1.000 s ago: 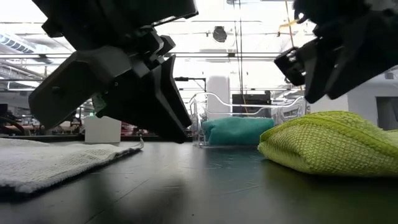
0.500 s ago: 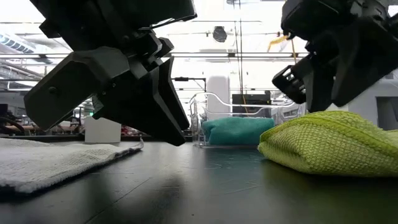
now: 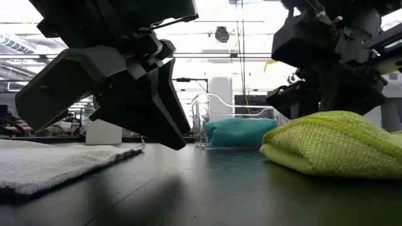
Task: Fold microfiber towels
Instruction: Fold the green towel
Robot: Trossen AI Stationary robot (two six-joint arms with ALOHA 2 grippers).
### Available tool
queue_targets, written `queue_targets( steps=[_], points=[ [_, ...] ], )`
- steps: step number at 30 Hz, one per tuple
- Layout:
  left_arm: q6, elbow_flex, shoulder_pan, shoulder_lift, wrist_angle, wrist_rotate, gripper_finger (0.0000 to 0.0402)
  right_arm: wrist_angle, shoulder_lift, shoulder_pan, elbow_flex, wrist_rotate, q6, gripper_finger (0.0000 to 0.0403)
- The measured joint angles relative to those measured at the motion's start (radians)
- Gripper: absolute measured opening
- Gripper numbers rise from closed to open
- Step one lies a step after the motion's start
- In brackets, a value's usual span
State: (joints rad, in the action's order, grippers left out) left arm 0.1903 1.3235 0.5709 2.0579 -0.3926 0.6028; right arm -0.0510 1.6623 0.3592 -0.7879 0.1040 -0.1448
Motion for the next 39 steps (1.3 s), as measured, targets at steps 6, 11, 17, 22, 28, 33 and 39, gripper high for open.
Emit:
queue_targets(
  steps=[6, 11, 17, 22, 28, 33, 39],
  points=[
    [0.001, 0.0, 0.0, 0.0, 0.0, 0.0, 0.0149, -0.005, -0.001, 0.003, 0.0, 0.006, -0.014, 0.0034],
    [0.002, 0.0, 0.0, 0.0, 0.0, -0.001, 0.0149, 0.001, -0.043, 0.038, 0.0, 0.028, -0.067, 0.0009],
    [0.002, 0.0, 0.0, 0.0, -0.002, -0.001, 0.0149, 0.07, -0.16, 0.139, 0.0, -0.001, -0.126, 0.0003],
    [0.001, 0.0, 0.0, 0.0, -0.002, -0.001, 0.0149, 0.122, -0.207, 0.253, 0.0, -0.048, -0.182, 0.0001],
    [-0.012, 0.0, 0.0, 0.0, 0.0, -0.002, 0.0149, 0.132, -0.181, 0.342, 0.0, -0.1, -0.269, 0.0003],
    [-0.02, 0.0, -0.001, 0.001, 0.0, -0.006, 0.0149, 0.066, -0.148, 0.361, 0.001, -0.065, -0.293, 0.0029],
    [-0.012, 0.0, -0.001, 0.001, 0.001, -0.038, 0.0149, 0.057, -0.149, 0.363, 0.001, -0.043, -0.342, 0.0077]
  ],
)
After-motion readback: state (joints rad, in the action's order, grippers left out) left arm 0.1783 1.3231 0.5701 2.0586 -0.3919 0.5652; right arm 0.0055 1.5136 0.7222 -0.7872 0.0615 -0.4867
